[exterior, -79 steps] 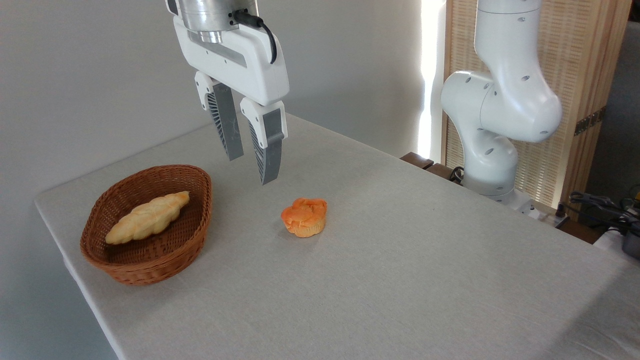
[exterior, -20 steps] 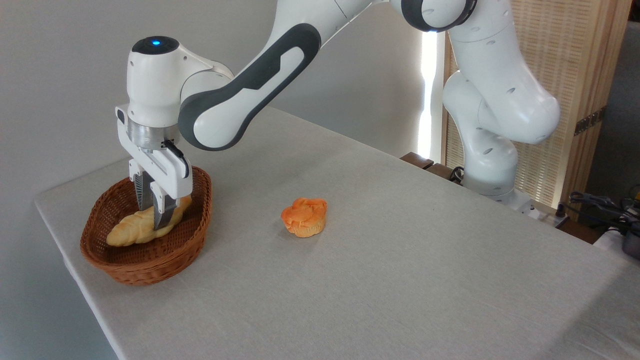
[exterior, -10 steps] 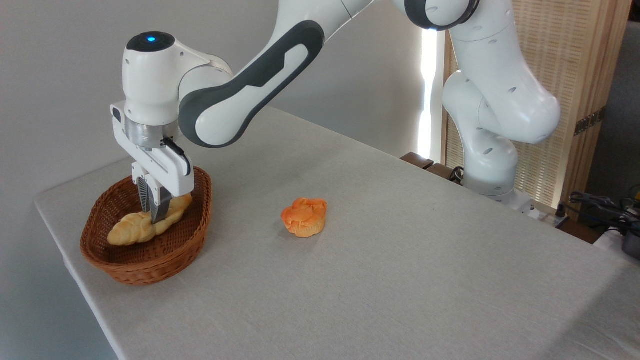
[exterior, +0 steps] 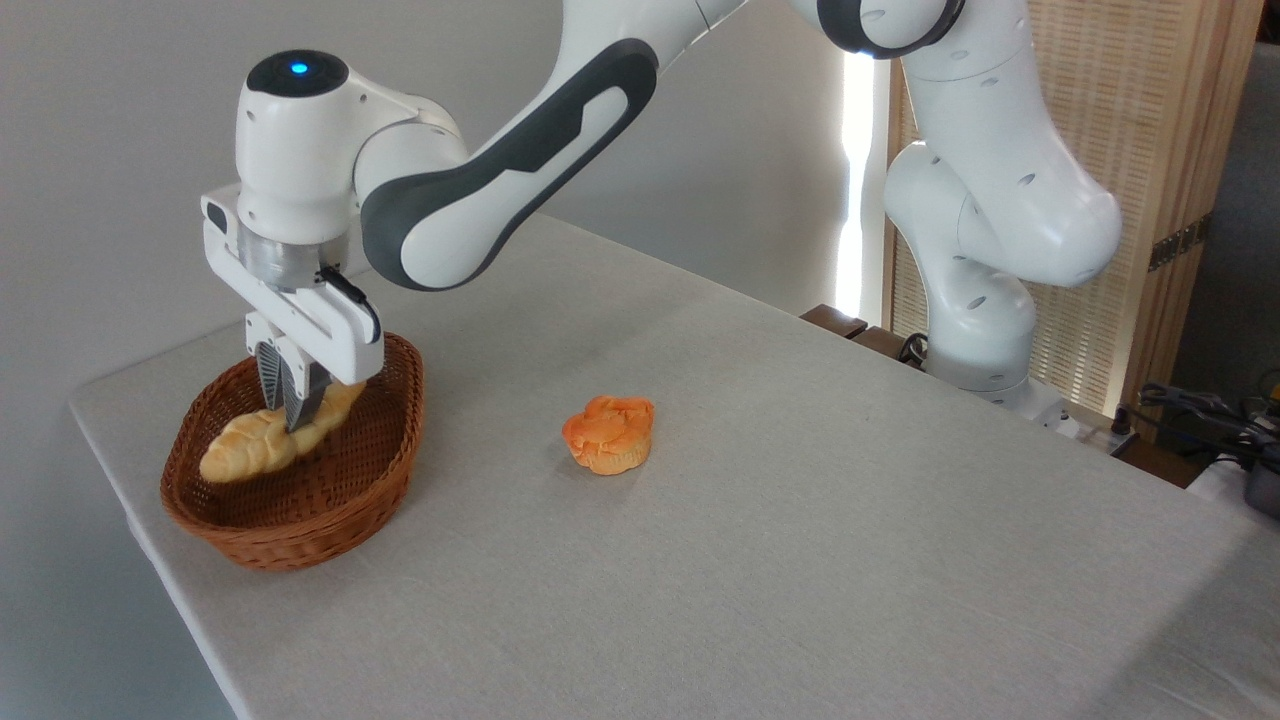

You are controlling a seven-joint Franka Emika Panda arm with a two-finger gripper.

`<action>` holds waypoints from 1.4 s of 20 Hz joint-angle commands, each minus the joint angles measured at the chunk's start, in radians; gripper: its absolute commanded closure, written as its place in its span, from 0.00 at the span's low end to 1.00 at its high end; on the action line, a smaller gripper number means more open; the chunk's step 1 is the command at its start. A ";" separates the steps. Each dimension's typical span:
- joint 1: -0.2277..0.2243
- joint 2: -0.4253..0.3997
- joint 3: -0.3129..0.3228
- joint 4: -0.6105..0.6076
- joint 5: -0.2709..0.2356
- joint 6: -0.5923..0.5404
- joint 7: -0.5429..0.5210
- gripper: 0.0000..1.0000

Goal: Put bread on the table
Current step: 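Lift the bread roll out of the basket and carry it over the orange bun, then lower the bread roll onto the orange bun and open the gripper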

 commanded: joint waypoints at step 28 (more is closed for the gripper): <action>-0.111 -0.463 0.411 -0.331 0.019 -0.658 0.788 0.00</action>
